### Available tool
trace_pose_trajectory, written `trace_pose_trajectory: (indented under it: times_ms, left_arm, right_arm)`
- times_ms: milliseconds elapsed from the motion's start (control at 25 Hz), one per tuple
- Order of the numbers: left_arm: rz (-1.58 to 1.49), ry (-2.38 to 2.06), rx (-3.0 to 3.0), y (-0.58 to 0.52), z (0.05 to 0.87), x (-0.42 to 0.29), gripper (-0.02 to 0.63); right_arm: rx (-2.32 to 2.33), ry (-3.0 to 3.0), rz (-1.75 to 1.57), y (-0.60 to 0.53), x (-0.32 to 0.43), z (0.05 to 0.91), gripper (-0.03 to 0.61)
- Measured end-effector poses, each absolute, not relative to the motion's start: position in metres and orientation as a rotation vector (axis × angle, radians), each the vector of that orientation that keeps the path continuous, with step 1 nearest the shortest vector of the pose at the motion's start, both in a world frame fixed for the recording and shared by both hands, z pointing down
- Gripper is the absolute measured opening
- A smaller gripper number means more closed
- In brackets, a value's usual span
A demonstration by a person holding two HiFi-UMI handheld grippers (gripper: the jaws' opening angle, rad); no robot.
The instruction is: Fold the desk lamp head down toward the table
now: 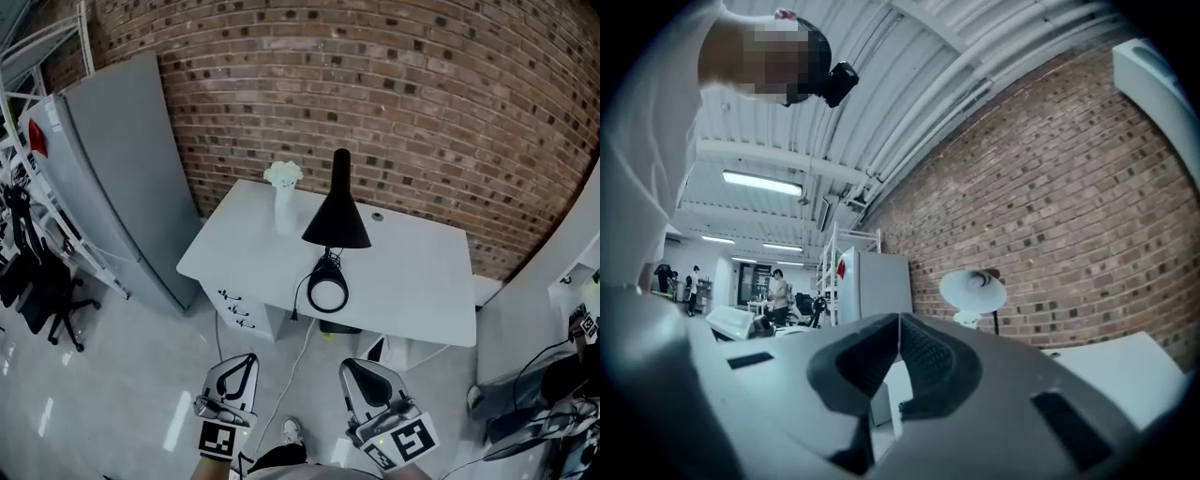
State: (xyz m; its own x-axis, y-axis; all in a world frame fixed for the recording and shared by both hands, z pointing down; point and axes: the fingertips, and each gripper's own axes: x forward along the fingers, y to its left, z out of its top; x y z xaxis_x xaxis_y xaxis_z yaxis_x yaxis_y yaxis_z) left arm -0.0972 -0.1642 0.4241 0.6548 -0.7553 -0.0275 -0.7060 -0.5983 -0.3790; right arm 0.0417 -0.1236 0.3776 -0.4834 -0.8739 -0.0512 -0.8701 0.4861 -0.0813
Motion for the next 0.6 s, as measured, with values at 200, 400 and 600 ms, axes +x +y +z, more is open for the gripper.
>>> trace_pose_trajectory:
  times_ms: [200, 400, 600]
  left_arm:
    - [-0.152, 1.085, -2.562, -0.203, 0.429, -0.094, 0.008]
    - [-0.071, 1.095, -2.65, -0.226, 0.435, -0.088, 0.008]
    - [-0.105, 1.045, -2.586, -0.239, 0.429, -0.084, 0.008]
  right_arm:
    - [-1.631, 2.632, -0.032, -0.156, 0.034, 0.373, 0.018]
    - [-1.687, 2.632, 0.025, -0.183, 0.035, 0.367, 0.018]
    - [-1.706, 2.603, 0.139, -0.223, 0.051, 0.337, 0.018]
